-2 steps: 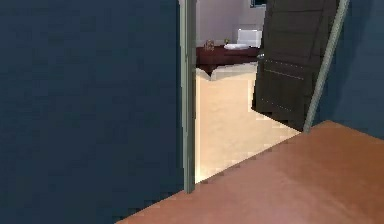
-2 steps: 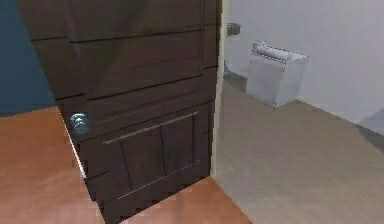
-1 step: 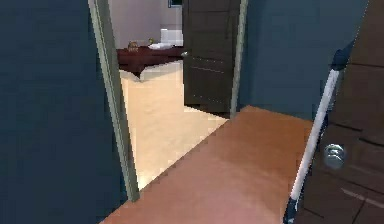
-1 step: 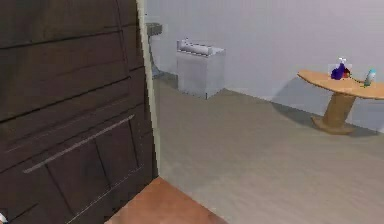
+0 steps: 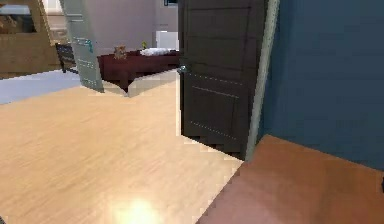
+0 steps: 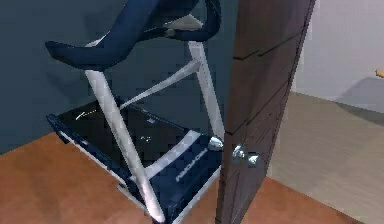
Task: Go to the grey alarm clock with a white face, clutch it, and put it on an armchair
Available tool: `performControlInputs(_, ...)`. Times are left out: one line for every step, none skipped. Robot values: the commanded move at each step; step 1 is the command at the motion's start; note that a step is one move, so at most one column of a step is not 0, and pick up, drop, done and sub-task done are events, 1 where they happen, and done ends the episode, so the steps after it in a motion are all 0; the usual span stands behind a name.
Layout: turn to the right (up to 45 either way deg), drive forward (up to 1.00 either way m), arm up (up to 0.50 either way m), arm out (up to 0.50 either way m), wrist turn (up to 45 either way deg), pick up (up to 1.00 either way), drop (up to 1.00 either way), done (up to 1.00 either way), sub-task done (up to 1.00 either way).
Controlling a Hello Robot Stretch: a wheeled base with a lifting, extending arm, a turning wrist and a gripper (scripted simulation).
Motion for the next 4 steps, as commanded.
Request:
performControlInputs(6.0,0.00,0.00,0.00,0.0,0.00,0.00,0.00,0.00)
performControlInputs(0.0,0.25,0.00,0.00,0.0,0.00,0.00,0.00,0.00)
performControlInputs(-24.0,0.00,0.00,0.00,0.0,0.00,0.00,0.00,0.00)
performControlInputs(0.0,1.00,0.00,0.00,0.0,0.00,0.00,0.00,0.00)
